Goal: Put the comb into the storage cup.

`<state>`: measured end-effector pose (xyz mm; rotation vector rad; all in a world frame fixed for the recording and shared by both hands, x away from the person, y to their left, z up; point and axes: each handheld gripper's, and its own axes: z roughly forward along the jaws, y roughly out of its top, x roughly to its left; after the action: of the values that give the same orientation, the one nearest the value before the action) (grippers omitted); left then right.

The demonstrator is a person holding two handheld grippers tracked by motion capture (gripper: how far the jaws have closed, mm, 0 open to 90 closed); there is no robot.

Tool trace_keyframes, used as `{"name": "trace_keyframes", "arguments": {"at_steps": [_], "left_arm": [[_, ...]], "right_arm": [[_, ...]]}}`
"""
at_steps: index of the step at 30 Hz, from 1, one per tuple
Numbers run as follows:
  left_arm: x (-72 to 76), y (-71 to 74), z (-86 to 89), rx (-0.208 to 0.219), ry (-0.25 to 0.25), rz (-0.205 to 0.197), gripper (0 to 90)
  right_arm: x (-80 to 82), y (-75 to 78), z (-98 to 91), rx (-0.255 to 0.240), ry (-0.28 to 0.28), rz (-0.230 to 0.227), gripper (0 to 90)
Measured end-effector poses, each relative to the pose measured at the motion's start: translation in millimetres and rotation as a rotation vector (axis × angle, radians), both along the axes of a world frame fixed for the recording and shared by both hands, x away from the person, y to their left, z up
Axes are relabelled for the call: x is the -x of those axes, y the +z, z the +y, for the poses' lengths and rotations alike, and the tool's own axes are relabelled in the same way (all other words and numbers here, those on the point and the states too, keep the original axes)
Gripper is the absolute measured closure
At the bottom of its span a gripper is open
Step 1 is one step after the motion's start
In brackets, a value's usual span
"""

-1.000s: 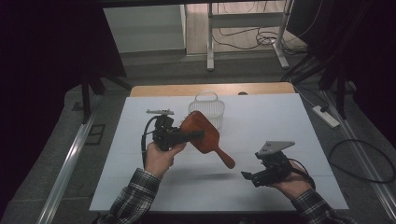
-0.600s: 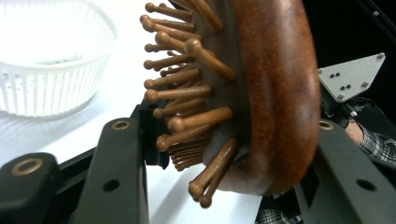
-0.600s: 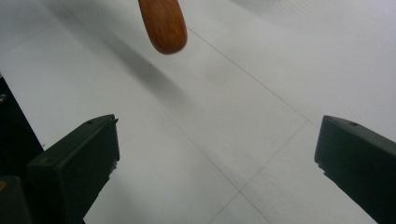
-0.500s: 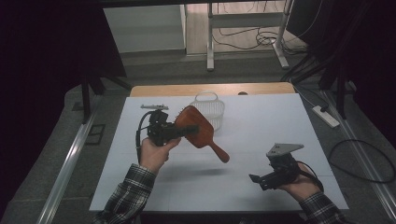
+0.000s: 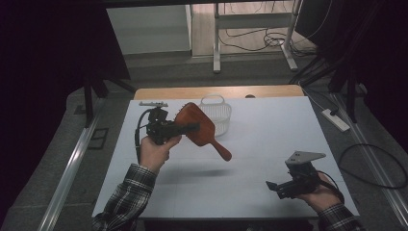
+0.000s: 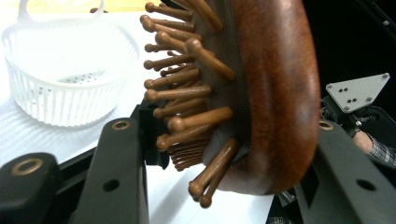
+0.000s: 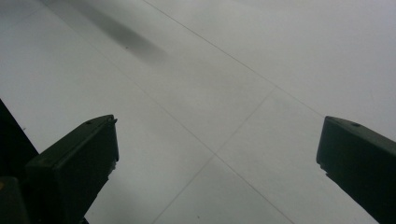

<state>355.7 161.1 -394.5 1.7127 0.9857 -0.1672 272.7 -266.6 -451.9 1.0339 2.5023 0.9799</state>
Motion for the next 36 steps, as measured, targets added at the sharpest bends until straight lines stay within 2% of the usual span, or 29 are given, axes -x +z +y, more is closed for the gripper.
{"name": "trace_keyframes", "arguments": {"at_steps": [20, 36], "left_arm": [[-20.7, 25.6, 14.7, -0.015, 0.056, -0.012, 52.9], [-39.1, 44.7, 20.7, -0.038, 0.123, -0.033, 52.8]], "right_arm": [[14.0, 1.3, -32.3, -0.010, -0.122, 0.018, 0.0], [19.9, 5.4, -44.0, -0.027, -0.174, 0.023, 0.0]]}}
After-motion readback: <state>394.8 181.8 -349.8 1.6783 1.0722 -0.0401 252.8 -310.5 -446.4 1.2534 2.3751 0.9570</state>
